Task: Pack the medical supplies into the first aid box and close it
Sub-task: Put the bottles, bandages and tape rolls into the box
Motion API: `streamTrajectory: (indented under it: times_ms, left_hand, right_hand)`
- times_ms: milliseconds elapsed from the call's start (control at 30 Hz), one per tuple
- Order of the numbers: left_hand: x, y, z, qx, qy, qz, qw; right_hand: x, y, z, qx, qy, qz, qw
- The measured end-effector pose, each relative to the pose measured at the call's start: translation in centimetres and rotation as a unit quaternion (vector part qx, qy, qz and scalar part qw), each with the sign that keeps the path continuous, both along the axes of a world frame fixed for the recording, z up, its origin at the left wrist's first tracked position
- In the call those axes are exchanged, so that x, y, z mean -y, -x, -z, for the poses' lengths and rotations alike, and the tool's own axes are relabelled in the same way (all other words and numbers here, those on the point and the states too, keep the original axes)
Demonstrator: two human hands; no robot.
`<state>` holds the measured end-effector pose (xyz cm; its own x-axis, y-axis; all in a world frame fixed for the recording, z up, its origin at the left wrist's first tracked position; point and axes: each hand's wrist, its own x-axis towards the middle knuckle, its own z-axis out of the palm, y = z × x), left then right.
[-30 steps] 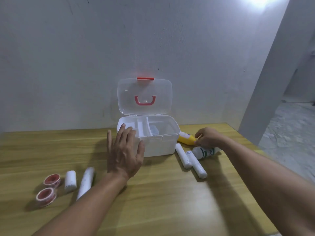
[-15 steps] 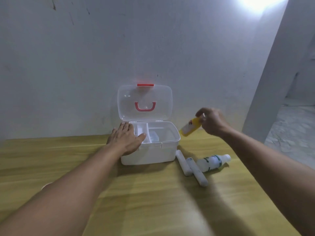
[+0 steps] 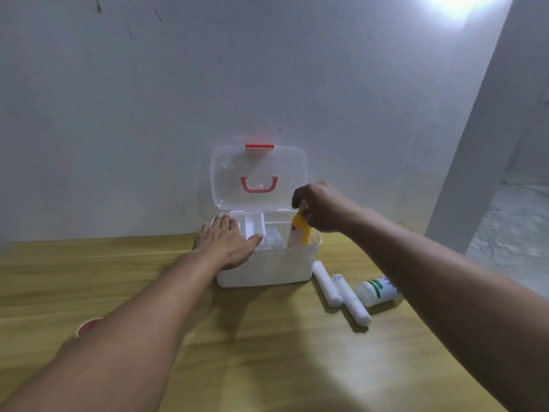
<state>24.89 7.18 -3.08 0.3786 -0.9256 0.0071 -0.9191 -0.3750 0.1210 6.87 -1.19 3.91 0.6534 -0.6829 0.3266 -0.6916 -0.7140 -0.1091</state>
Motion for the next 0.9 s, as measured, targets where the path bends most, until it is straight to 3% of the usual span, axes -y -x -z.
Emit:
streamTrajectory:
  times_ms: [333, 433, 500, 533, 600, 667, 733, 900]
  left_hand:
    - [0.0, 0.1, 0.0, -0.012, 0.001, -0.007, 1.000]
    - [0.0, 0.1, 0.1, -0.008, 0.001, -0.006, 1.000]
    - [0.1, 0.0, 0.1, -0.005, 0.000, -0.005, 1.000]
    - [0.1, 0.0, 0.1, -0.004, -0.001, -0.005, 1.000]
    - [0.2, 0.0, 0.1, -0.001, -0.002, -0.007, 1.000]
    - [0.2, 0.0, 0.2, 0.000, -0.003, -0.009, 1.000]
    - [0.2, 0.0, 0.1, -0.003, -0.004, -0.009, 1.000]
    - [0.0, 0.3, -0.2, 0.004, -0.006, -0.012, 1.000]
  right_hand:
    - [0.8, 0.0, 2.5, 0.042, -0.111, -0.013, 0.993]
    - [0.8, 1.3, 1.7, 0.112, -0.143, -0.009, 0.983]
    - [1.2, 3.2, 1.2, 0.134, -0.115, 0.031, 0.984]
    - [1.6, 4.6, 1.0, 0.103, -0.104, 0.055, 0.988]
    - [2.0, 7.6, 0.8, -0.048, -0.154, 0.097, 0.982]
    - [1.8, 10.2, 1.3, -0.252, -0.224, 0.135, 0.932]
    - [1.5, 11.9, 2.5, -0.366, -0.227, 0.155, 0.889]
    - [1.3, 13.8, 5.0, -0.293, -0.192, 0.160, 0.923]
